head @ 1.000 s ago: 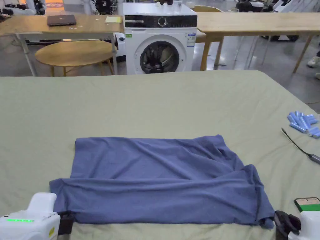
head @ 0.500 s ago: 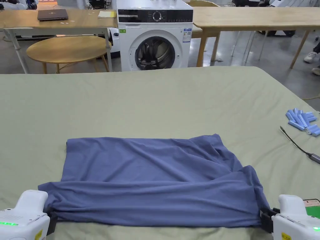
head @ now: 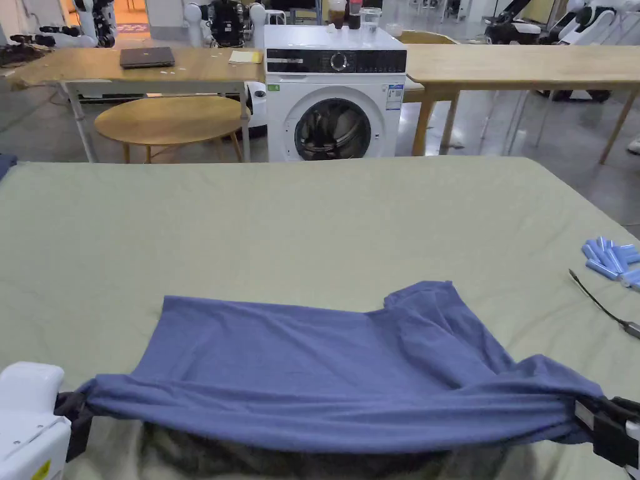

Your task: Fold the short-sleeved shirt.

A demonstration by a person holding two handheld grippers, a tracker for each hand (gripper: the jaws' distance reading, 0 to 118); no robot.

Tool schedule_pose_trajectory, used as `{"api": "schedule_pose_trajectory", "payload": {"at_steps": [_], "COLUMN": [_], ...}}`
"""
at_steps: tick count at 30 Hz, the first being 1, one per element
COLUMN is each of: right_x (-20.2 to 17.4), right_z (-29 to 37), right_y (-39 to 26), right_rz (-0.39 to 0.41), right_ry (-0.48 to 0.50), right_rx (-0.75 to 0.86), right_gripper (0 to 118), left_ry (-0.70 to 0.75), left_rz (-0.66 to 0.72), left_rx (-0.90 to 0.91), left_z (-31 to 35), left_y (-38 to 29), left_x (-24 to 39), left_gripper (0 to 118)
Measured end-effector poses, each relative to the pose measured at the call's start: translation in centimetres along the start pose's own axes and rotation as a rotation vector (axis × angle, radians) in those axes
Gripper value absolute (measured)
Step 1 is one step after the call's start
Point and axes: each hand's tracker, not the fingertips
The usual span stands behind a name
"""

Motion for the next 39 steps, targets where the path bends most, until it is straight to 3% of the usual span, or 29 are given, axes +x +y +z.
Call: {"api": "schedule_pose_trajectory", "payload": {"at_steps": [6, 13, 14, 16, 17, 18, 20, 21, 22, 24, 26, 27, 28, 29, 30, 31, 32, 34, 39], "right_x": [-0.6, -0.5, -0.3, -0.7, -1.3, -2.0, -3.9, -5.0, -5.9, -7.8, -9.5, -10.1, -10.7, -11.1, -11.4, -11.6, -11.6, -11.7, -11.3], "right_z": [-2.7, -5.2, -5.0, -3.7, -3.0, -2.0, 0.2, 1.1, 1.7, 2.7, 3.1, 3.1, 3.0, 2.7, 2.2, 2.2, 2.0, 0.8, -1.9], "right_y": [-4.9, -9.1, -9.0, -8.2, -7.5, -6.5, -5.0, -4.2, -3.6, -2.4, -1.3, -1.1, -0.9, -0.8, -0.6, -0.3, 0.2, 0.4, 1.6], "right_rz": [0.099, 0.044, 0.039, 0.038, 0.05, 0.073, 0.089, 0.09, 0.085, 0.063, 0.032, 0.021, 0.027, 0.035, 0.053, 0.047, 0.055, 0.051, 0.066], "right_ry": [-0.046, -0.087, -0.091, -0.083, -0.083, -0.076, -0.064, -0.038, -0.016, 0.03, 0.09, 0.101, 0.087, 0.077, 0.05, 0.06, 0.087, 0.1, 0.099], "right_rx": [-0.136, -0.186, -0.181, -0.117, -0.092, -0.046, 0.128, 0.196, 0.244, 0.334, 0.371, 0.383, 0.388, 0.403, 0.407, 0.418, 0.401, 0.378, 0.342], "right_gripper": [5, 7, 17, 87, 104, 106, 106, 106, 106, 106, 105, 96, 74, 37, 0, 0, 0, 0, 0], "left_ry": [0.004, -0.044, -0.045, -0.062, -0.063, -0.06, -0.081, -0.093, -0.102, -0.118, -0.121, -0.121, -0.131, -0.154, -0.152, -0.133, -0.103, -0.16, -0.148], "left_rz": [0.037, 0.095, 0.1, 0.111, 0.11, 0.103, 0.086, 0.079, 0.07, 0.042, 0.015, 0.017, 0.016, 0.01, 0.01, -0.001, -0.017, -0.002, 0.004], "left_rx": [-0.075, -0.146, -0.14, -0.076, -0.023, 0.048, 0.156, 0.194, 0.227, 0.33, 0.353, 0.344, 0.335, 0.312, 0.298, 0.269, 0.255, 0.216, 0.134], "left_z": [-0.3, -2.3, -1.9, -0.5, 0.4, 1.3, 3.2, 3.7, 4.1, 5.1, 5.2, 5.0, 4.5, 4.1, 3.7, 3.1, 2.2, 0.7, -5.7], "left_y": [-5.7, -10.2, -10.2, -9.3, -8.6, -7.8, -5.7, -4.6, -3.7, -2.1, -0.6, 0.0, 0.1, 0.5, 0.8, 1.1, 1.1, 1.6, 3.9], "left_x": [-0.4, -0.3, -0.3, -0.1, 0.1, 0.5, 1.9, 2.5, 3.1, 4.9, 6.2, 6.6, 6.9, 7.1, 7.4, 7.7, 7.9, 7.6, 6.5], "left_gripper": [1, 1, 1, 1, 2, 22, 74, 85, 85, 111, 111, 111, 108, 94, 49, 8, 0, 0, 0]}}
